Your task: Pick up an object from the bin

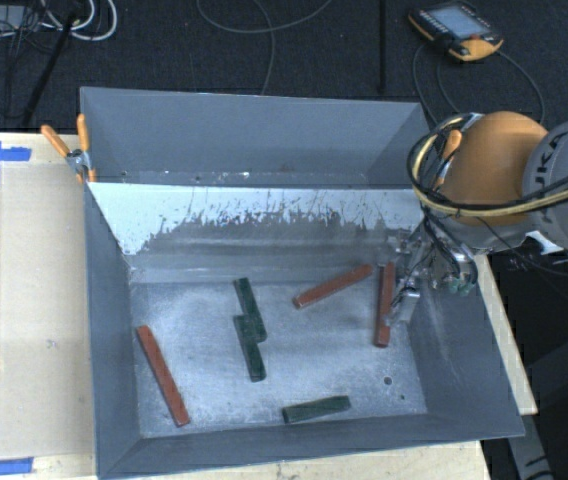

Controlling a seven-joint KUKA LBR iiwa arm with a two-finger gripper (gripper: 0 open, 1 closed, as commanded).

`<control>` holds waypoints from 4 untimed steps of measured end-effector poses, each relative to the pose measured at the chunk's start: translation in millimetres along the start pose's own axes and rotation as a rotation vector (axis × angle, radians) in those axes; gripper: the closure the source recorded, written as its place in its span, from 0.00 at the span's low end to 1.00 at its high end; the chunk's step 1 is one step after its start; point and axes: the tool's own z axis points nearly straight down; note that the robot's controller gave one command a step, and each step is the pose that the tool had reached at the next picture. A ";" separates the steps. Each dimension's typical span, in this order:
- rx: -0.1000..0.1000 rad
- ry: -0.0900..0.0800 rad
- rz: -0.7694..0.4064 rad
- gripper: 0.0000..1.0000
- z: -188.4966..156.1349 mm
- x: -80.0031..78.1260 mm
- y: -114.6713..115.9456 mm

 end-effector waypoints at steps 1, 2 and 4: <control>0.001 0.004 0.095 0.00 16.4 18.5 41.1; 0.001 0.003 0.146 0.00 15.4 16.2 110.6; 0.002 0.002 0.175 1.00 50.5 5.5 42.2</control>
Offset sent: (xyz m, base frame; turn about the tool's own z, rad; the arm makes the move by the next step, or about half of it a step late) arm 0.0113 0.1611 -0.0133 0.1794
